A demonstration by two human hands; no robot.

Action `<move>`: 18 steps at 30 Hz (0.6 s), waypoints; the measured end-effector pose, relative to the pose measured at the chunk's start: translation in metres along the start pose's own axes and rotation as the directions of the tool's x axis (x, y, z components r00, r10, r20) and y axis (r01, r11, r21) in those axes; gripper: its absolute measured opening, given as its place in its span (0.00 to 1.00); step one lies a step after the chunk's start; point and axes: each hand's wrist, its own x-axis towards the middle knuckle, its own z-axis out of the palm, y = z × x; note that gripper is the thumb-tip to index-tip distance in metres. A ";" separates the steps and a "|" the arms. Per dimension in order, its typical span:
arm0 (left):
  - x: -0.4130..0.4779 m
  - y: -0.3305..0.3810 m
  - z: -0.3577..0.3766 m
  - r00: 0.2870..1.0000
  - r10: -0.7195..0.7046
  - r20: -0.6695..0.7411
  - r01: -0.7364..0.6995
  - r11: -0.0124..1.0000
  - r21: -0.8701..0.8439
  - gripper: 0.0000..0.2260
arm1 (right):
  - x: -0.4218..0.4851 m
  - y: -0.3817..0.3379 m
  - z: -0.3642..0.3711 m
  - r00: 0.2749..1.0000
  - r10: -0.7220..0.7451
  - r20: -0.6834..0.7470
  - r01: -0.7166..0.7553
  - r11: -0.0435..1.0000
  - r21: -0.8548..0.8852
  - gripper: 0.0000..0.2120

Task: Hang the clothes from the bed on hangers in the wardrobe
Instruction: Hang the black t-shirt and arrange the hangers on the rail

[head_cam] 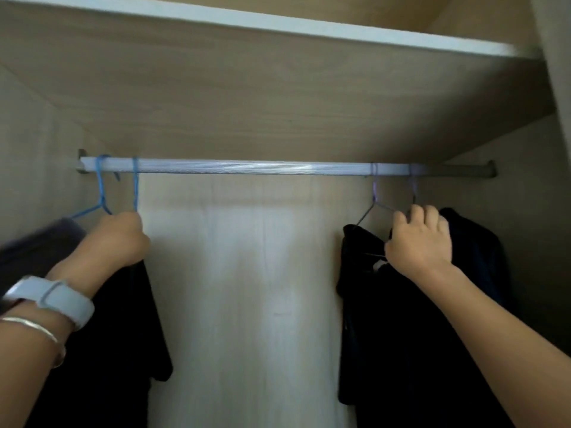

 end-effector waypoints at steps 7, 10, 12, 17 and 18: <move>-0.003 -0.001 0.003 1.000 0.009 -0.027 -0.011 0.997 -0.082 0.04 | 0.020 0.026 -0.015 0.991 0.087 0.104 -0.093 0.994 0.050 0.19; -0.005 -0.007 0.002 0.999 0.016 -0.052 -0.022 0.993 -0.120 0.03 | 0.033 0.020 -0.017 0.936 0.033 0.350 -0.135 0.952 0.274 0.16; -0.005 -0.011 0.002 0.998 -0.004 -0.063 -0.006 0.988 -0.155 0.07 | 0.035 0.006 -0.013 0.936 -0.031 0.350 -0.112 0.919 0.379 0.15; -0.011 -0.020 -0.003 0.995 -0.026 -0.100 0.008 0.985 -0.174 0.13 | 0.012 -0.051 -0.011 0.953 -0.103 0.285 -0.091 0.800 0.593 0.11; -0.012 -0.021 -0.004 0.994 -0.021 -0.109 0.002 0.984 -0.176 0.13 | 0.007 -0.065 -0.013 0.949 -0.138 0.282 -0.071 0.780 0.621 0.11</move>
